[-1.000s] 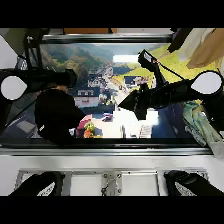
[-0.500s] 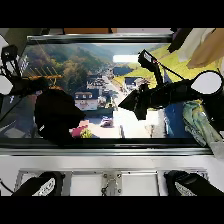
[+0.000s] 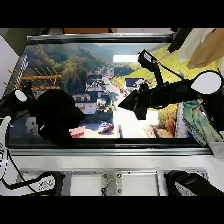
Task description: Fold the clothes and pants, and hang the long-sleeved shirts on hangers.
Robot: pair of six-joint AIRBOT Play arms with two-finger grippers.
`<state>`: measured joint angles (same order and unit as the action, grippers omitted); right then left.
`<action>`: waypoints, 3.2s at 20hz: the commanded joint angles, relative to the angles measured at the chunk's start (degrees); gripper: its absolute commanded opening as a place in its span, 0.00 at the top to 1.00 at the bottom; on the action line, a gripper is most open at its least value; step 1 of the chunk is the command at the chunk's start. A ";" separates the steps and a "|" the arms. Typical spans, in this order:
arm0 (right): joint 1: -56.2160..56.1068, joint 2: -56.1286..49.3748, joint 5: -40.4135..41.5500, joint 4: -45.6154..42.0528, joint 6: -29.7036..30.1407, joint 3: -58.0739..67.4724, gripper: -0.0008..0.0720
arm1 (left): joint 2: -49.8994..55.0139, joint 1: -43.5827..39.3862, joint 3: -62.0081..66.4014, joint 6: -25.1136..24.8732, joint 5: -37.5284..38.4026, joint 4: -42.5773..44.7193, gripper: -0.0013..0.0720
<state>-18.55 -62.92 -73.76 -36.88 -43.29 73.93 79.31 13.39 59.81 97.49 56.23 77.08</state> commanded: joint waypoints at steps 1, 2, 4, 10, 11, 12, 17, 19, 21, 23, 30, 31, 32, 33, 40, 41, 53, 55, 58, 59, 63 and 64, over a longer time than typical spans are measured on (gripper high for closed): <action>-0.04 -0.09 0.17 0.02 0.00 -0.02 0.96 | 0.35 -0.48 3.89 -4.85 0.79 -9.31 0.95; -0.07 -0.09 0.17 0.09 0.00 -0.02 0.96 | -1.29 -1.70 6.75 -6.29 2.10 -10.67 0.95; -0.04 -0.11 -0.07 3.19 -0.52 -0.02 0.96 | -5.29 -5.40 12.37 -6.84 4.57 -11.74 0.95; 3.50 0.48 1.18 9.03 -1.03 0.13 0.96 | -15.89 -28.11 20.57 -6.73 1.53 -12.28 0.95; 6.16 1.01 2.75 7.74 -3.65 0.13 0.96 | -16.11 -32.96 20.50 -6.67 -0.79 -12.28 0.95; 9.16 1.60 4.33 5.84 -6.78 0.13 0.96 | -15.76 -37.57 20.24 -6.67 -3.10 -12.20 0.95; 22.95 4.09 6.45 -2.62 -17.81 0.11 0.96 | -4.24 -53.40 20.94 -6.71 -14.95 -12.07 0.90; 26.67 4.66 6.40 -7.13 -20.24 0.11 0.96 | 1.27 -53.35 24.63 -6.49 -14.93 -12.15 0.09; 28.89 5.46 6.16 -12.94 -21.68 0.11 0.96 | 4.20 -49.64 28.65 -4.79 -7.67 -12.13 0.09; 28.68 6.36 5.14 -19.39 -21.70 0.07 0.96 | 4.13 -45.07 27.43 -4.20 -0.66 -12.13 0.09; 26.27 6.56 2.60 -22.49 -22.12 -8.28 0.96 | -3.56 -40.39 -1.79 -4.61 3.56 -17.14 0.09; 25.94 6.58 2.58 -22.49 -22.12 -10.38 0.96 | -3.76 -41.09 -4.92 -6.21 3.19 -19.06 0.09; 25.20 6.60 2.60 -22.64 -22.10 -12.33 0.96 | -3.63 -41.97 -7.10 -7.10 2.58 -20.35 0.09; 23.87 6.71 2.62 -22.75 -22.10 -14.49 0.96 | -3.61 -43.10 -9.03 -7.15 1.18 -21.90 0.09; -0.57 6.78 6.91 -45.11 -39.17 -21.57 0.96 | -3.61 -46.93 -12.31 -7.04 -7.89 -23.17 0.09; -2.97 6.75 7.32 -45.88 -41.55 -21.59 0.97 | -3.61 -46.93 -12.31 -7.04 -7.82 -23.17 0.09; -8.31 6.75 12.15 -47.91 -53.55 -21.64 0.97 | 3.78 -47.34 -9.27 -5.05 -11.56 -22.82 0.35; -9.55 6.75 12.55 -49.29 -54.64 -21.64 0.96 | 5.01 -47.82 -7.06 -4.81 -13.09 -22.62 0.35; -10.47 6.75 12.74 -49.96 -55.17 -21.64 0.96 | 6.78 -47.80 -5.49 -3.80 -13.29 -22.58 0.67; -10.58 6.75 12.74 -49.99 -55.84 -21.64 0.97 | 7.08 -47.80 -5.49 -3.78 -13.38 -22.58 0.71; -12.09 6.71 12.28 -51.69 -62.05 -21.75 0.97 | 5.16 -47.76 -5.49 -4.00 -12.66 -20.72 0.95; -13.99 6.62 12.22 -53.55 -65.57 -21.79 0.97 | 4.09 -47.76 -5.49 -3.98 -12.15 -19.69 0.95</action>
<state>-30.09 -56.18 -61.23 -87.57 -102.30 52.21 84.88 -34.37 54.08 93.47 43.33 55.48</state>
